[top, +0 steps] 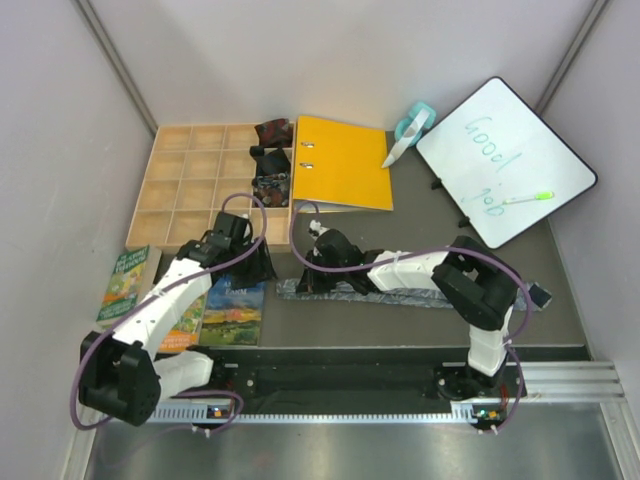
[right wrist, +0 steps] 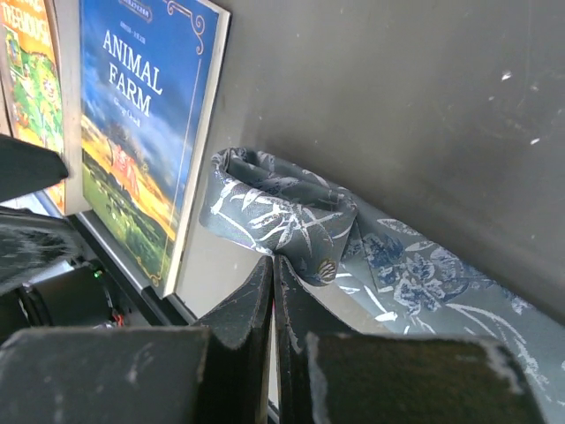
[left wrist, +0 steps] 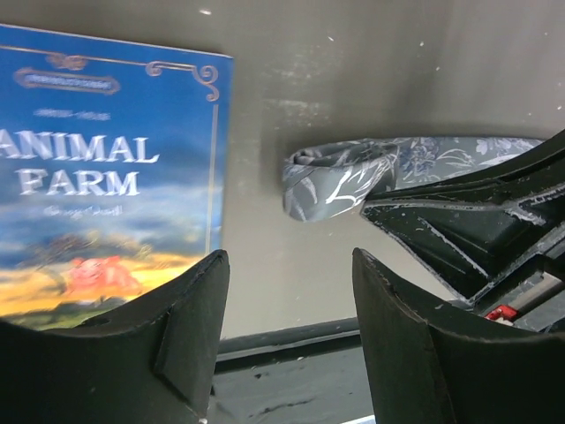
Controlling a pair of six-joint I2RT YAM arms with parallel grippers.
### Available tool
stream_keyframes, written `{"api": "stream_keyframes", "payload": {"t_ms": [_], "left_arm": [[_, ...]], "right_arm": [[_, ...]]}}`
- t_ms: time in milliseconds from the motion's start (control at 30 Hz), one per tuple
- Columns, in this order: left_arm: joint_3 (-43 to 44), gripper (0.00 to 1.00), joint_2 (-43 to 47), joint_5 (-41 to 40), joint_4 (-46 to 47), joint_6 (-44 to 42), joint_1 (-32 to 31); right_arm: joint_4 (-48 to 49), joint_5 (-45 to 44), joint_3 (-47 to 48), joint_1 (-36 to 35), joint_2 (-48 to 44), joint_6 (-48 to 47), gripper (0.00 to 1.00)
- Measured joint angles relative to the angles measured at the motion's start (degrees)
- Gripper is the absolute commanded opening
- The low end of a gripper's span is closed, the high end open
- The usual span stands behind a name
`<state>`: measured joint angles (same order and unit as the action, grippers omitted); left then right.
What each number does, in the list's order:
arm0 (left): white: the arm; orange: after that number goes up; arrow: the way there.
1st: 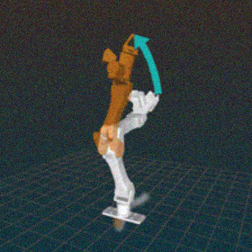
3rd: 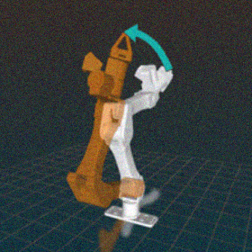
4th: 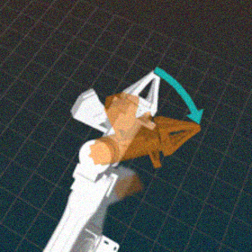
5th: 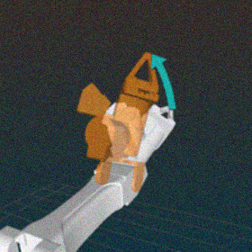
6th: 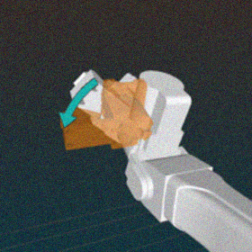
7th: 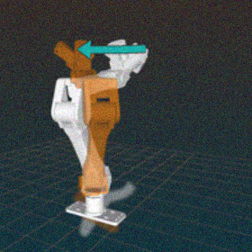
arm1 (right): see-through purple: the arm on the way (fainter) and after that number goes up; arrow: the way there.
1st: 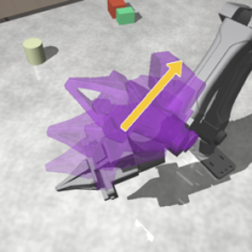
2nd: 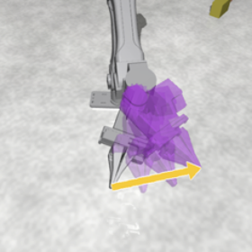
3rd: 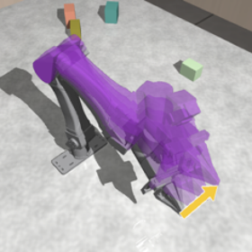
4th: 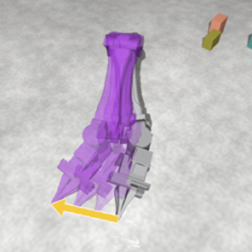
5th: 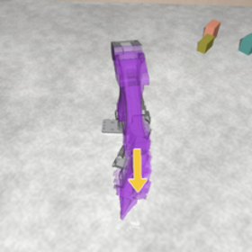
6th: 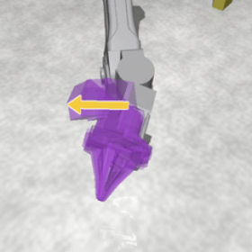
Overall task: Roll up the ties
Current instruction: Roll the tie at the center of the board.
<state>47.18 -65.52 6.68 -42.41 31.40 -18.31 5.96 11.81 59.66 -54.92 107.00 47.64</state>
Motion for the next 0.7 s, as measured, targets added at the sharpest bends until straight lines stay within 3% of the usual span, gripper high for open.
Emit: {"api": "stream_keyframes", "payload": {"t_ms": [700], "left_arm": [[-7.2, 0.51, -7.6, 6.4, 17.1, 2.0, -0.3]], "right_arm": [[6.5, 1.6, -5.0, 1.9, 0.0, 0.8, 0.00]]}}
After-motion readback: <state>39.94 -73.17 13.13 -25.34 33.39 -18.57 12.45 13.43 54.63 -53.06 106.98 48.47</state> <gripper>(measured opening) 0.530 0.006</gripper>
